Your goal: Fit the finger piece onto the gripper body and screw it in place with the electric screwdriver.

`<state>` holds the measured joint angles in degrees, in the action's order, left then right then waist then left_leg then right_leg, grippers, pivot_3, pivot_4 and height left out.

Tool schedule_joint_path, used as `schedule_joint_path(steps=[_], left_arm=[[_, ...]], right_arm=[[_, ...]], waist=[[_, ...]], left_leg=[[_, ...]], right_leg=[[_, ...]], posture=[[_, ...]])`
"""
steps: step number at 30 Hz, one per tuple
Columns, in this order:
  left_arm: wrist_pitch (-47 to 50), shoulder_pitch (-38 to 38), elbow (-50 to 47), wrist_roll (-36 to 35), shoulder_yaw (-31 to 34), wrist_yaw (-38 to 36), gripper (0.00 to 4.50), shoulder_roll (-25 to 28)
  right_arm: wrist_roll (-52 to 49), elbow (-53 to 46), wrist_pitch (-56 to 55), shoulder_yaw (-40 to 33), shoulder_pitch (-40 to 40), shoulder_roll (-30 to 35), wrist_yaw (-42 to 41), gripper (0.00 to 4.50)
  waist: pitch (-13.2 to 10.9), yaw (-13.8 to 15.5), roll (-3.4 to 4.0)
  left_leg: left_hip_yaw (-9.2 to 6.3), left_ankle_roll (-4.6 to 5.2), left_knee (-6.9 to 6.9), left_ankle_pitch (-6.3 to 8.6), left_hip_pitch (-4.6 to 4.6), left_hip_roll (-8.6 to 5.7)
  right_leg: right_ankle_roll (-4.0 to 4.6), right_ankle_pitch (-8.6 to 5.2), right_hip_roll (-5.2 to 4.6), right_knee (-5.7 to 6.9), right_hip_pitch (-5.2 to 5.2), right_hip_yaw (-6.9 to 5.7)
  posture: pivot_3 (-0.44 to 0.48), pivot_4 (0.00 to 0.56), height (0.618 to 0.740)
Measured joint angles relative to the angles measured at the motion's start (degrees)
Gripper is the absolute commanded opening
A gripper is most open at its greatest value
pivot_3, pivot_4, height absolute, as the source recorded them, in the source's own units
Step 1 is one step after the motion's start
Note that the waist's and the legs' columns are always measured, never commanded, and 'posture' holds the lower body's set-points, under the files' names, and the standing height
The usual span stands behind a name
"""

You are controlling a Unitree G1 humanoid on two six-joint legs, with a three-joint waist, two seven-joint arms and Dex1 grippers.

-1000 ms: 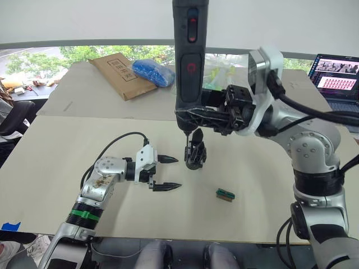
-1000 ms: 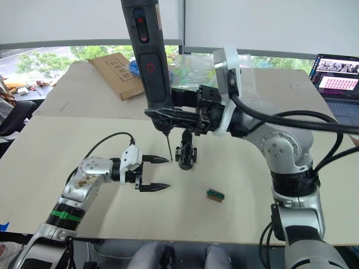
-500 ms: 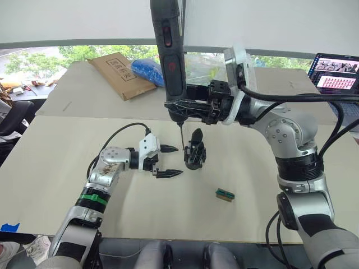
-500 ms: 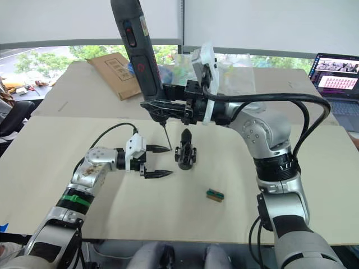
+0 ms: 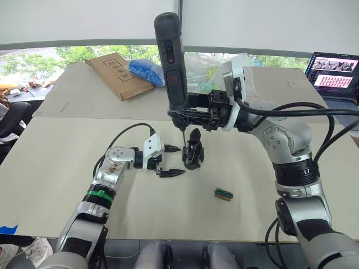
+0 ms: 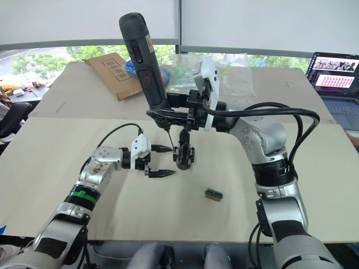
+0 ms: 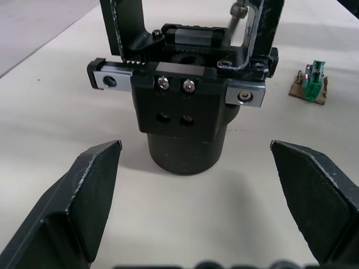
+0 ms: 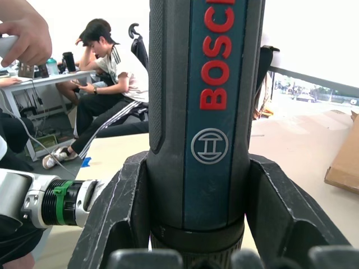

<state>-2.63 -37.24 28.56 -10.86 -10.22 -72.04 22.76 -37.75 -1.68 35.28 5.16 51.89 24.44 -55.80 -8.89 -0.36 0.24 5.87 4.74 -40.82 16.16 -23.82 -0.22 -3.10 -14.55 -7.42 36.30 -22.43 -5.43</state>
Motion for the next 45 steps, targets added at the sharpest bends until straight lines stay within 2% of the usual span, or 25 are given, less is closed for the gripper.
schedule_joint_path(steps=[45], left_arm=[[-2.3, -0.1, 1.1, 1.8, -0.1, 1.2, 4.50, -1.7]], right_arm=[[2.7, 0.2, 0.3, 0.3, -1.2, -0.3, -1.2, 1.95]], waist=[[0.0, -0.2, 0.00]], left_leg=[[-0.01, 0.00, 0.01, 0.00, 0.00, 0.02]], right_leg=[[0.00, 0.00, 0.00, 0.00, 0.00, 0.01]], posture=[[0.000, 0.150, 0.740]])
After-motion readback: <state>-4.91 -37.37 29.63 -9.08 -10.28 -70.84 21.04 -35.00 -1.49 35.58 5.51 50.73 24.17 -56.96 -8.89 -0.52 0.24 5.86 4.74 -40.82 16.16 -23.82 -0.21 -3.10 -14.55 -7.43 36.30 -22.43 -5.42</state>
